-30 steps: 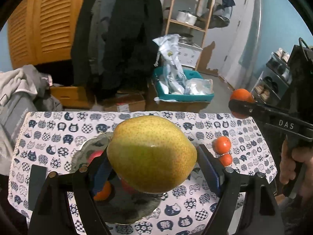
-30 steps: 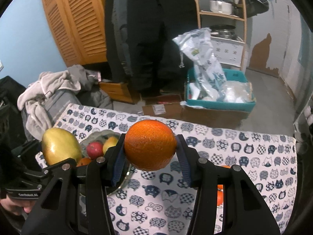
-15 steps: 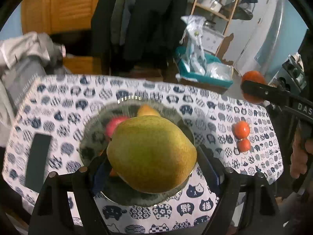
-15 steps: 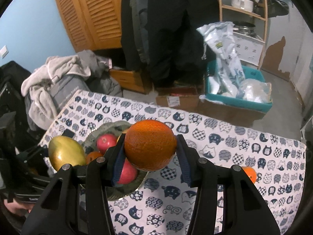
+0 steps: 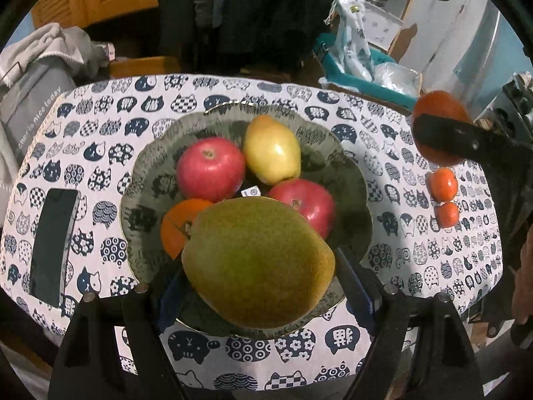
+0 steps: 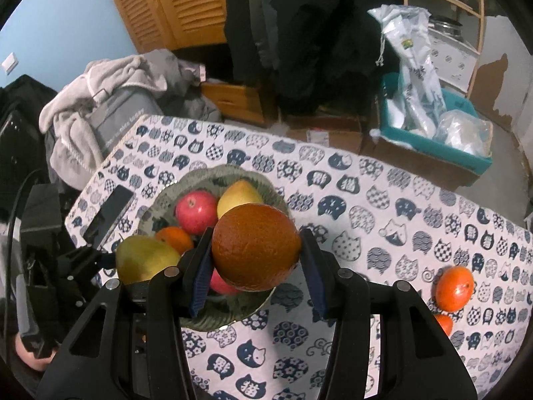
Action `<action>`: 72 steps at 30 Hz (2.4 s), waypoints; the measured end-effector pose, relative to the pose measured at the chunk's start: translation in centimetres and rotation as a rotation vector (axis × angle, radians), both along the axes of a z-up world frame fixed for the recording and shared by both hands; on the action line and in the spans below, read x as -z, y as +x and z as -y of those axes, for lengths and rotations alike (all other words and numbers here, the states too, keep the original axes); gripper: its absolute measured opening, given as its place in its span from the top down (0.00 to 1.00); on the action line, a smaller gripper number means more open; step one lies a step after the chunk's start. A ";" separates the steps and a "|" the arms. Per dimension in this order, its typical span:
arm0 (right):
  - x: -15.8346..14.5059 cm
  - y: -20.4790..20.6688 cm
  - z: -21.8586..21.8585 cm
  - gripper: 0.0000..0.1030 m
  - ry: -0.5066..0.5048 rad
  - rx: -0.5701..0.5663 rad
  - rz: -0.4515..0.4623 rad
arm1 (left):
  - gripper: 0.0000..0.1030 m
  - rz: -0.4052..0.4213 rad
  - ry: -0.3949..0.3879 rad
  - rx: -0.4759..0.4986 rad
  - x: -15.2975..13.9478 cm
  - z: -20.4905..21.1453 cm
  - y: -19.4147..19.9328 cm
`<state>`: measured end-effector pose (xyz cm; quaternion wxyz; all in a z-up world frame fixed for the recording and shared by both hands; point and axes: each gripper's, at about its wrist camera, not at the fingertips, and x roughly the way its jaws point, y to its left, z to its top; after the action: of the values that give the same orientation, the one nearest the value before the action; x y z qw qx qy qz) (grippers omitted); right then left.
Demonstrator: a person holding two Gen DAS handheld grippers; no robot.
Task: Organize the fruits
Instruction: 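Lower the pear into the bowl with the left gripper while the right gripper holds the orange above it, then lower the large orange into the bowl and open the right gripper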
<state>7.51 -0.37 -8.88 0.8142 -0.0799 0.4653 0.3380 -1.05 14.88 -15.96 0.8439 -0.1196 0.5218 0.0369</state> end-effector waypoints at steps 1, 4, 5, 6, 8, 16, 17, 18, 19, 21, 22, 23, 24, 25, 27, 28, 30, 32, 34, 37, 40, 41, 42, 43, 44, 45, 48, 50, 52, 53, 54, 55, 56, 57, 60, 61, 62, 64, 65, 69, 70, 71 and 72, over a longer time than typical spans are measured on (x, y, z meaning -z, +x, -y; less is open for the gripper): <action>0.3 -0.1 -0.2 0.53 -0.007 -0.004 -0.003 | 0.19 -0.006 0.001 -0.002 0.2 0.0 0.0; 1.1 -0.4 -0.5 0.53 -0.017 -0.016 -0.015 | 0.19 -0.029 0.007 -0.006 0.8 0.1 0.1; 1.3 -0.5 -0.6 0.53 -0.020 -0.019 -0.018 | 0.19 -0.035 0.004 -0.005 1.0 0.1 0.2; 1.6 -0.6 -0.7 0.53 -0.023 -0.022 -0.022 | 0.19 -0.041 0.002 -0.005 1.1 0.2 0.2; 2.0 -0.7 -1.0 0.53 -0.031 -0.027 -0.026 | 0.19 -0.057 -0.001 -0.004 1.5 0.3 0.3; 3.0 -0.9 -1.4 0.53 -0.043 -0.036 -0.046 | 0.18 -0.128 -0.015 -0.015 2.8 0.2 0.5; 3.1 -0.9 -1.4 0.53 -0.043 -0.036 -0.047 | 0.19 -0.145 -0.014 -0.018 3.1 0.2 0.6; 3.1 -0.9 -1.4 0.53 -0.044 -0.037 -0.048 | 0.19 -0.147 -0.014 -0.023 3.2 0.1 0.5; 3.2 -0.9 -1.5 0.53 -0.045 -0.037 -0.049 | 0.20 -0.132 -0.012 -0.027 2.9 0.1 0.5; 3.2 -0.8 -1.5 0.53 -0.046 -0.037 -0.052 | 0.20 -0.097 0.008 -0.024 2.1 0.1 0.4; 3.3 -0.8 -1.5 0.53 -0.047 -0.036 -0.053 | 0.20 -0.088 0.011 -0.024 1.8 0.0 0.5; 3.3 -0.8 -1.5 0.53 -0.047 -0.035 -0.054 | 0.20 -0.082 0.015 -0.028 1.6 0.0 0.5; 3.3 -0.8 -1.6 0.53 -0.047 -0.034 -0.055 | 0.20 -0.080 0.018 -0.030 1.5 -0.1 0.5; 3.3 -0.8 -1.5 0.53 -0.047 -0.034 -0.055 | 0.20 -0.079 0.020 -0.029 1.4 -0.1 0.5; 3.3 -0.8 -1.5 0.53 -0.046 -0.033 -0.054 | 0.20 -0.077 0.017 -0.030 1.2 -0.2 0.6; 3.4 -0.7 -1.5 0.53 -0.045 -0.031 -0.054 | 0.20 -0.071 0.012 -0.031 1.0 -0.3 0.6; 3.4 -0.4 -1.6 0.53 -0.044 -0.027 -0.055 | 0.20 -0.052 0.011 -0.044 0.4 -0.6 0.6; 3.5 -0.1 -1.7 0.53 -0.043 -0.025 -0.055 | 0.20 -0.032 0.007 -0.062 -0.2 -1.0 0.6; 3.6 0.3 -1.9 0.53 -0.045 -0.028 -0.055 | 0.20 -0.010 -0.002 -0.081 -0.7 -1.6 0.6; 3.9 0.9 -2.4 0.53 -0.051 -0.031 -0.056 | 0.20 0.017 0.002 -0.119 -1.4 -2.6 0.7; 4.5 1.6 -2.8 0.53 -0.065 -0.032 -0.062 | 0.20 0.037 0.003 -0.154 -1.7 -3.8 0.8; 4.8 1.8 -2.9 0.53 -0.068 -0.031 -0.064 | 0.20 0.043 0.001 -0.167 -1.8 -4.2 0.9; 5.1 2.1 -3.1 0.53 -0.072 -0.030 -0.068 | 0.20 0.048 -0.001 -0.179 -1.8 -4.5 0.9; 5.4 2.4 -3.2 0.53 -0.076 -0.029 -0.072 | 0.20 0.054 -0.004 -0.189 -1.9 -4.8 0.9; 5.6 2.6 -3.4 0.53 -0.079 -0.029 -0.075 | 0.20 0.056 -0.006 -0.198 -1.9 -5.1 0.9; 5.9 2.8 -3.6 0.53 -0.083 -0.029 -0.077 | 0.20 0.059 -0.007 -0.208 -1.9 -5.4 1.0; 6.6 3.3 -4.0 0.53 -0.090 -0.034 -0.092 | 0.20 0.061 -0.013 -0.223 -1.7 -5.8 0.9; 7.2 3.5 -4.3 0.53 -0.095 -0.038 -0.101 | 0.20 0.054 -0.015 -0.224 -1.5 -5.9 1.0; 7.6 3.7 -4.5 0.53 -0.104 -0.043 -0.107 | 0.20 0.050 -0.016 -0.223 -1.2 -6.0 1.1; 7.8 3.7 -4.6 0.52 -0.106 -0.046 -0.112 | 0.20 0.048 -0.015 -0.223 -1.2 -6.0 1.1; 8.0 3.8 -4.7 0.51 -0.103 -0.050 -0.121 | 0.20 0.046 -0.014 -0.223 -1.1 -6.0 1.1; 8.1 3.8 -4.9 0.50 -0.100 -0.053 -0.128 | 0.20 0.044 -0.015 -0.223 -1.0 -6.0 1.1; 8.2 3.8 -4.9 0.50 -0.100 -0.053 -0.130 | 0.20 0.043 -0.019 -0.225 -1.0 -6.1 1.1; 8.2 3.9 -5.0 0.49 -0.104 -0.051 -0.127 | 0.20 0.042 -0.020 -0.225 -1.0 -6.1 1.1; 8.0 4.1 -4.7 0.42 -0.088 -0.044 -0.134 | 0.20 0.045 -0.018 -0.224 -1.0 -6.1 1.1; 7.9 4.1 -4.7 0.42 -0.083 -0.042 -0.135 | 0.20 0.046 -0.018 -0.224 -1.0 -6.1 1.1; 7.7 4.1 -4.6 0.42 -0.080 -0.040 -0.132 | 0.20 0.048 -0.019 -0.223 -1.0 -6.0 1.1; 7.3 4.1 -4.4 0.42 -0.075 -0.037 -0.125 | 0.20 0.052 -0.019 -0.222 -1.2 -5.9 1.1; 7.1 4.1 -4.3 0.42 -0.072 -0.035 -0.122 | 0.20 0.056 -0.019 -0.221 -1.4 -5.9 1.1; 5.7 3.9 -3.4 0.42 -0.054 -0.013 -0.095 | 0.20 0.076 -0.020 -0.219 -2.3 -5.6 0.9; 5.3 3.8 -3.2 0.42 -0.050 -0.008 -0.085 | 0.20 0.083 -0.020 -0.218 -2.7 -5.5 0.8; 4.8 3.7 -2.8 0.41 -0.045 -0.001 -0.074 | 0.20 0.088 -0.022 -0.218 -2.9 -5.5 0.8; 4.3 3.6 -2.5 0.40 -0.042 0.005 -0.061 | 0.20 0.094 -0.026 -0.218 -3.2 -5.4 0.7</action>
<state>11.14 2.10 -13.21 0.7985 -0.0854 0.4972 0.3285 -0.30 20.26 -12.79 0.8568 -0.1881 0.4659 0.1158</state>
